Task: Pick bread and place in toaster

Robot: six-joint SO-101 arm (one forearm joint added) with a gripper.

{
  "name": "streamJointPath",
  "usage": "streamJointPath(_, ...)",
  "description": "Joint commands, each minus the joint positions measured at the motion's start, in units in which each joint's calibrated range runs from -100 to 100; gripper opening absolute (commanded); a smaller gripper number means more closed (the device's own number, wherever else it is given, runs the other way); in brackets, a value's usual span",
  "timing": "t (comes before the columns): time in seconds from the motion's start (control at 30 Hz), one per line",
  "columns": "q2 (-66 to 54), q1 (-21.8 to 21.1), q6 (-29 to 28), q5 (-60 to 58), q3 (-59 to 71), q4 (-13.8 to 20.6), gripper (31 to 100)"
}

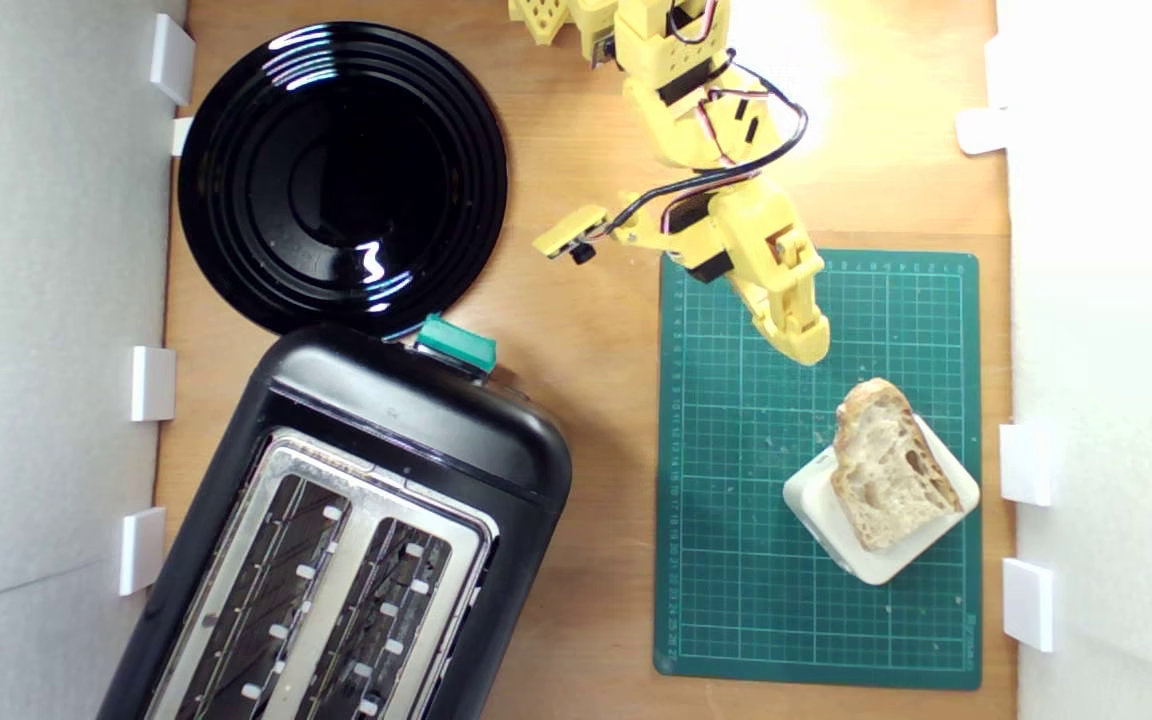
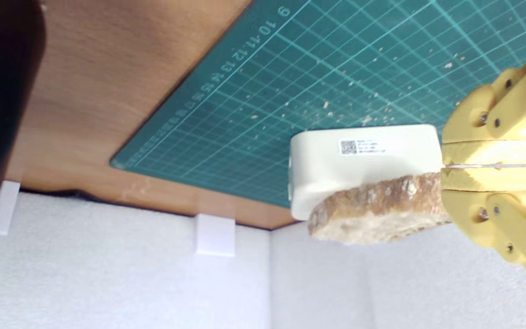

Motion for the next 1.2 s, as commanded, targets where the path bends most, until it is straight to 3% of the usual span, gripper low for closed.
streamJointPath(0.0,0.9,-1.7,0.5,-5.8,-1.2,-1.4,33.6)
streamJointPath(0.27,11.9,-5.9,7.3,-19.2,-1.3,-10.1,33.7)
streamJointPath(0.43,12.8,-5.4,7.7,-20.4,-1.3,-10.9,33.7)
streamJointPath(0.57,12.8,-6.1,7.6,-20.4,-1.4,-15.3,33.6)
streamJointPath(0.7,12.8,-6.2,7.3,-20.4,-1.8,-15.5,33.6)
streamJointPath(0.87,12.8,-6.2,1.9,-20.4,-1.9,-15.5,33.6)
streamJointPath(1.17,13.8,-7.1,1.4,-21.8,-2.5,-15.4,33.7)
